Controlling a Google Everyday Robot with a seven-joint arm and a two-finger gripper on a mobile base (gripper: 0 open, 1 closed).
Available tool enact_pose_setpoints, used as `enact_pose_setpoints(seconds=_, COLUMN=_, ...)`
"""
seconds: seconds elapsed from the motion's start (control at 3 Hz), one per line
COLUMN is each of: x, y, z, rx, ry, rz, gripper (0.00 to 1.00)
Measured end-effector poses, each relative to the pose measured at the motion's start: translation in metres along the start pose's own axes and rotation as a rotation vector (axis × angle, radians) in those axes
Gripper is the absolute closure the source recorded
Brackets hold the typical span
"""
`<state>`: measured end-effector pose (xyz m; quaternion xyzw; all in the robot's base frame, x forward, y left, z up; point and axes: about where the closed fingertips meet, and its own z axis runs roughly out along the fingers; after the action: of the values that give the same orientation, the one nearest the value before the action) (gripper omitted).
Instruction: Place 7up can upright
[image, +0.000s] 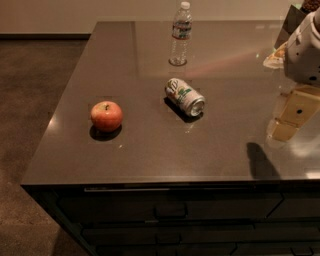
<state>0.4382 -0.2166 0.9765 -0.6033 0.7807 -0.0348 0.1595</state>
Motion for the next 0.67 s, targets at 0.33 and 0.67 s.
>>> enact_pose_setpoints(seconds=0.33, x=-0.011, y=-0.002, z=-0.001, rx=0.004, ry=0.0, rz=0.002, gripper=0.0)
enact_pose_setpoints(seconds=0.67, x=-0.029, y=-0.012, z=0.002, rx=-0.008, ry=-0.015, rz=0.034, gripper=0.0)
